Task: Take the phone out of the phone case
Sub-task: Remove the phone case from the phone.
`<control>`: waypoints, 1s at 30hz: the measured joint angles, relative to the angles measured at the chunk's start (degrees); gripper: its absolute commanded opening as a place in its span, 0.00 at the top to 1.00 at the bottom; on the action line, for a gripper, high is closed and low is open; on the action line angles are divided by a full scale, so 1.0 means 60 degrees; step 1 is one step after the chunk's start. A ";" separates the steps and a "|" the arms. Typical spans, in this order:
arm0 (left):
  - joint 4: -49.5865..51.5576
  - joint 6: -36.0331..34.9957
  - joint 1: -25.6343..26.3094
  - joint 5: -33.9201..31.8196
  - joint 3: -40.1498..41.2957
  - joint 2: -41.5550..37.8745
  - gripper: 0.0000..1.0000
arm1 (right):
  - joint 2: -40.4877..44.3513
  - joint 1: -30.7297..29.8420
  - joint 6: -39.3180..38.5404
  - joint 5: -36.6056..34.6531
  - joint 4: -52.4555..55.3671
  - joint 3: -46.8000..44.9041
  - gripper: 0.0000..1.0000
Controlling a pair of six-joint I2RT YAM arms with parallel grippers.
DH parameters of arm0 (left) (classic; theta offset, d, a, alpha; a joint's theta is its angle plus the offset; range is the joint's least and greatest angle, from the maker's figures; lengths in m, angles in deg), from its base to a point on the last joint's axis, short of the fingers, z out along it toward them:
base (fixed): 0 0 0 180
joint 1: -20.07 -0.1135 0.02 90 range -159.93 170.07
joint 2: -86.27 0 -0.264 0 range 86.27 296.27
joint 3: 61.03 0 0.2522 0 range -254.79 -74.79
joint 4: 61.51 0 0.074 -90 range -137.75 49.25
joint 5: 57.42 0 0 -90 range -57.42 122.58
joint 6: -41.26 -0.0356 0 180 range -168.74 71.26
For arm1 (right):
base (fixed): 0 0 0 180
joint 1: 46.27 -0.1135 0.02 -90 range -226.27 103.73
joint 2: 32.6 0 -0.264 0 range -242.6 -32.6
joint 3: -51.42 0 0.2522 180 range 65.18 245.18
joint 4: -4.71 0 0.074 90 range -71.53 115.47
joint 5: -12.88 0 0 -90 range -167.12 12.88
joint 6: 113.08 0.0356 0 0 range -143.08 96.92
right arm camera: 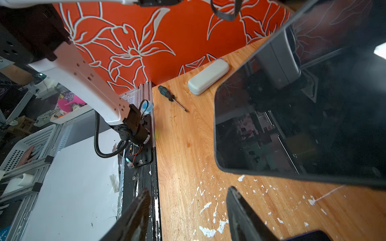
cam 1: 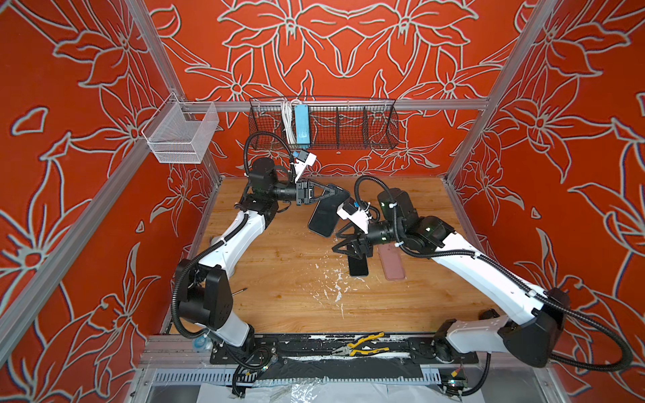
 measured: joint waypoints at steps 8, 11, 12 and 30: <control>-0.0004 0.0004 0.0000 0.0029 -0.0047 -0.0310 1.00 | -0.0375 0.0036 0.0226 0.0015 -0.0138 -0.0131 0.41; -0.0015 -0.0015 0.0004 -0.0011 -0.0047 -0.0459 1.00 | -0.0506 0.0033 0.0331 0.0102 -0.0426 -0.0164 0.47; -0.0018 -0.0022 0.0000 -0.0029 -0.0047 -0.0484 1.00 | -0.0521 0.0033 0.0364 0.0149 -0.0517 -0.0164 0.47; -0.0007 -0.0026 0.0244 -0.0113 -0.0044 -0.0525 1.00 | -0.0645 0.0033 0.0841 0.0699 -0.1621 -0.0175 0.72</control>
